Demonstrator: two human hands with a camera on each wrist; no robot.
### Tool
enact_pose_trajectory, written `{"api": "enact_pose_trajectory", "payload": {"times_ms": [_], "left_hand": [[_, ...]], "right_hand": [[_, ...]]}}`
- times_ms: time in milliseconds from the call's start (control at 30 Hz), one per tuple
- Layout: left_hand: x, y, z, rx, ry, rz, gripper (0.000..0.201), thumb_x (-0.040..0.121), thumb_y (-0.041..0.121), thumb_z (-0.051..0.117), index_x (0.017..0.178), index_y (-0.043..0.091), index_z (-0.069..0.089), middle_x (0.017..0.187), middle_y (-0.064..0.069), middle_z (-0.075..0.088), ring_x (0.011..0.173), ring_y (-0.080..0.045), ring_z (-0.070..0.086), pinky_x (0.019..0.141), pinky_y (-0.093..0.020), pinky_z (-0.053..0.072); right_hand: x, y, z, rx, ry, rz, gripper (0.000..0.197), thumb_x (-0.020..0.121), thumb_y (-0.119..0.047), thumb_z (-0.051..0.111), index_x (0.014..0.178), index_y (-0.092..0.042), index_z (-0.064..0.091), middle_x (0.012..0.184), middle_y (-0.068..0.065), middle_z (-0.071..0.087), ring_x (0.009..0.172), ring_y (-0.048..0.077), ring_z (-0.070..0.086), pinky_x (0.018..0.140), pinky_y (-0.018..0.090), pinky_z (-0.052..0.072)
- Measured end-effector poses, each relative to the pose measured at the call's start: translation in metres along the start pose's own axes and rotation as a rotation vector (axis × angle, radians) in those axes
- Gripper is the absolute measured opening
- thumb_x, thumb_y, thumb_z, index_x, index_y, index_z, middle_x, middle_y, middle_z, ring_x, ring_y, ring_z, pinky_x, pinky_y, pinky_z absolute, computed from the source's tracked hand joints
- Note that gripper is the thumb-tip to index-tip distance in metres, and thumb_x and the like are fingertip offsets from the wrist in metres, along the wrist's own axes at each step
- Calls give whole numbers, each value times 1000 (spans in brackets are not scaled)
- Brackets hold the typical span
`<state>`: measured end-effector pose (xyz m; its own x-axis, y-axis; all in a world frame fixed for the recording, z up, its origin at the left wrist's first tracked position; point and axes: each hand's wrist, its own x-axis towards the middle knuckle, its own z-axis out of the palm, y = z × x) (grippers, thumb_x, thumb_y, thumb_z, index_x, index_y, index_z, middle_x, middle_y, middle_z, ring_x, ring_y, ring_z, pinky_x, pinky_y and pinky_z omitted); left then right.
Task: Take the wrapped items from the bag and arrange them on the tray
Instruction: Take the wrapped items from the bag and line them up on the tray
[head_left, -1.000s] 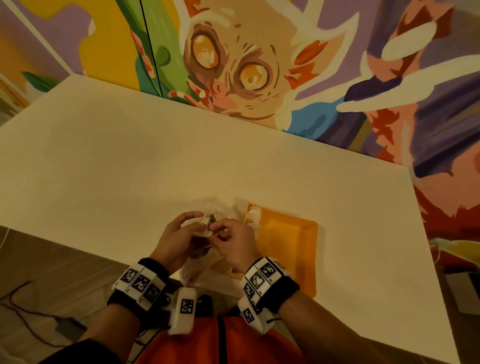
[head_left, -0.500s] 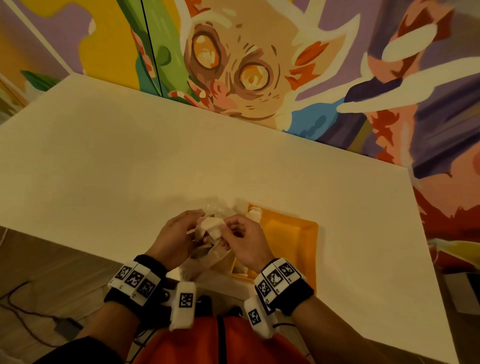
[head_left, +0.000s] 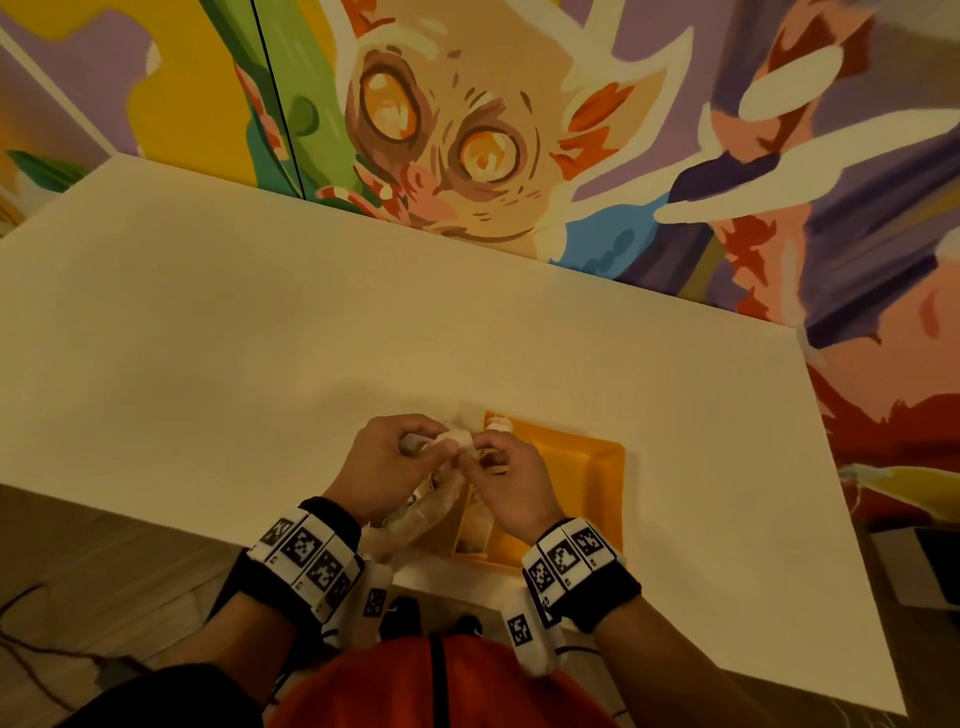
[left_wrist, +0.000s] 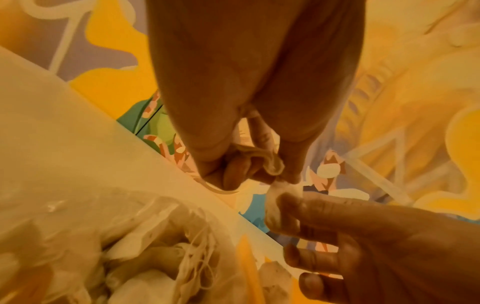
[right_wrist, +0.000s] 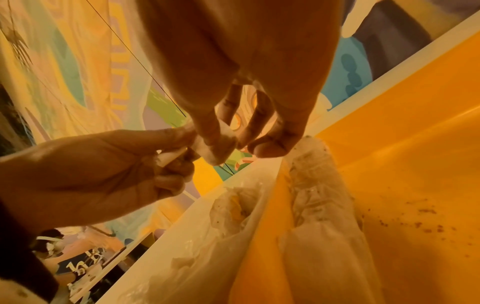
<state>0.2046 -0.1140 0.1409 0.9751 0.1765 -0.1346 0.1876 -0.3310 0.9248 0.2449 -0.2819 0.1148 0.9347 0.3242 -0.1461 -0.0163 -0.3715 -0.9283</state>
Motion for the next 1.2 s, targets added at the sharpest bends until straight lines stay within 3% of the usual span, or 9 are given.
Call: {"api": "enact_pose_trajectory", "payload": {"times_ms": [200, 333, 467, 533, 567, 600, 800, 933, 1200], "left_hand": [[8, 6, 11, 77, -5, -83, 4, 87, 19, 70, 86, 21, 73, 82, 5, 72, 72, -6, 65, 58, -7, 45], [8, 4, 20, 279, -113, -90, 9, 90, 25, 64, 87, 23, 72, 87, 10, 69, 80, -3, 61, 64, -4, 40], [9, -2, 32, 457, -183, -212, 11, 82, 48, 64, 76, 39, 67, 93, 15, 68, 90, -9, 62, 89, -34, 51], [8, 2, 36, 571, -208, -199, 14, 87, 48, 61, 90, 36, 70, 105, 13, 67, 95, -7, 59, 87, -18, 48], [8, 1, 38, 606, -221, -176, 18, 91, 43, 60, 100, 31, 70, 109, 11, 65, 96, -5, 56, 73, -3, 40], [7, 3, 41, 620, -231, -156, 21, 94, 38, 58, 108, 26, 69, 112, 8, 63, 95, -4, 52, 59, -1, 36], [7, -5, 50, 610, -260, -176, 19, 92, 26, 61, 101, 14, 72, 111, -1, 68, 96, -11, 59, 76, -14, 35], [7, -6, 51, 592, -257, -170, 19, 91, 24, 62, 101, 13, 73, 112, -3, 67, 98, -15, 61, 75, -16, 40], [6, -7, 51, 579, -242, -163, 19, 92, 26, 61, 101, 13, 73, 110, -3, 68, 99, -15, 61, 77, -17, 38]], "right_hand": [[8, 7, -30, -105, 228, 99, 7, 87, -30, 70, 88, -23, 71, 90, -10, 69, 75, 10, 61, 66, 19, 48], [16, 17, -51, -202, 301, 194, 5, 89, -24, 68, 88, -19, 68, 86, -9, 64, 84, 13, 62, 78, 25, 50], [23, 31, -58, -285, 285, 355, 21, 93, -19, 63, 108, -7, 70, 101, 4, 69, 96, 21, 63, 78, 24, 43], [28, 37, -56, -365, 228, 432, 20, 95, -18, 60, 106, -7, 71, 98, 9, 71, 86, 22, 63, 72, 26, 44], [30, 39, -55, -416, 195, 464, 18, 95, -18, 60, 102, -6, 72, 93, 10, 71, 82, 23, 63, 68, 28, 47], [33, 41, -53, -455, 169, 488, 17, 94, -17, 60, 97, -5, 72, 90, 12, 71, 79, 25, 64, 66, 31, 49], [48, 41, -45, -428, 145, 576, 25, 91, -26, 59, 85, -7, 74, 85, 15, 73, 69, 26, 64, 58, 34, 51], [54, 40, -46, -368, 140, 619, 32, 94, -32, 58, 89, -4, 73, 73, 10, 63, 62, 24, 54, 54, 29, 40], [52, 43, -45, -259, 187, 675, 40, 91, -45, 59, 70, -12, 68, 56, 5, 47, 44, 18, 34, 44, 24, 24]]}}
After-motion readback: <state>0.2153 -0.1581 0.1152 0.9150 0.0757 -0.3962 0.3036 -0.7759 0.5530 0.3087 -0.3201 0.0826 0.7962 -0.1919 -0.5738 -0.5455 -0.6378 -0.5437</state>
